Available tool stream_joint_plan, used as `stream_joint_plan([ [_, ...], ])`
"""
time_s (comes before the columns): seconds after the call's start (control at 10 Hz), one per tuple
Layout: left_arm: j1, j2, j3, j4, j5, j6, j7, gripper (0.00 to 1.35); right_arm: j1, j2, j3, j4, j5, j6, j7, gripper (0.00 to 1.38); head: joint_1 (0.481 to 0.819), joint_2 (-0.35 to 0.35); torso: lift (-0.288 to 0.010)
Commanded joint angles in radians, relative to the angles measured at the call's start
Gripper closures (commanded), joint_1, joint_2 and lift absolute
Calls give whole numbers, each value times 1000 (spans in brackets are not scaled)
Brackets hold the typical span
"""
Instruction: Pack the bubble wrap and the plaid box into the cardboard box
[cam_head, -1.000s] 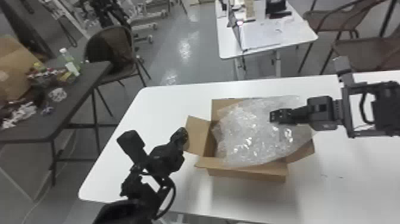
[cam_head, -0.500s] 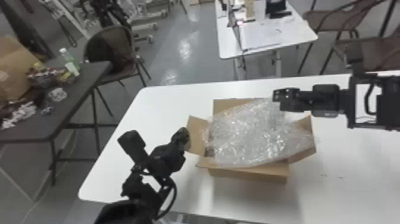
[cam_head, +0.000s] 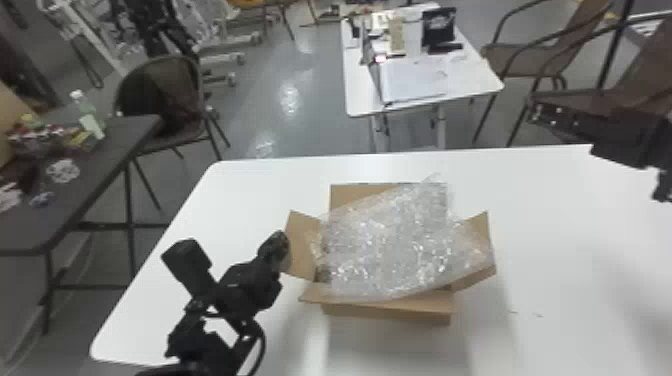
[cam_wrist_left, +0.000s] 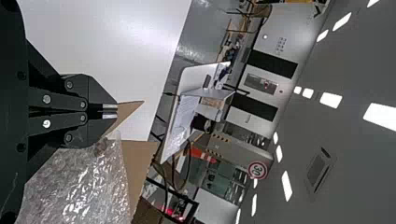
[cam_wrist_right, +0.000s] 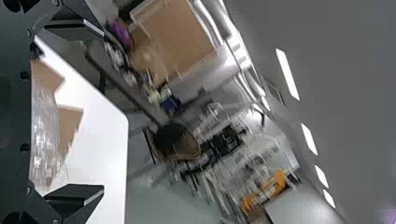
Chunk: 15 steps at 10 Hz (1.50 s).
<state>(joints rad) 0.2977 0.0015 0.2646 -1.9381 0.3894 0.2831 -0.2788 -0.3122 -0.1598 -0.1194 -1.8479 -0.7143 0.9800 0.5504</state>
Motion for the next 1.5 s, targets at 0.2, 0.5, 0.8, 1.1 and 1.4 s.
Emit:
stream_joint_plan([
  [0.2,21,-4,19,-1,29,-31,0,1220,383,3,-105,-289,260,-354,-187,137,660,120,-118],
  [0.5,58,-4,47,-13,49,-51,0,1220,702,161,-98,-381,533,-685,-331,137,695,49,-118],
  [0.8,70,-4,61,-28,43,-39,0,1220,814,161,-86,-286,501,-808,-331,137,695,51,-118],
  [1.1,80,-4,68,-30,48,-47,0,1220,844,123,-88,-174,431,-867,-331,137,695,58,-118],
  [1.4,83,-4,77,-30,46,-50,-8,1220,861,131,-102,-120,461,-899,-351,137,695,46,-118],
])
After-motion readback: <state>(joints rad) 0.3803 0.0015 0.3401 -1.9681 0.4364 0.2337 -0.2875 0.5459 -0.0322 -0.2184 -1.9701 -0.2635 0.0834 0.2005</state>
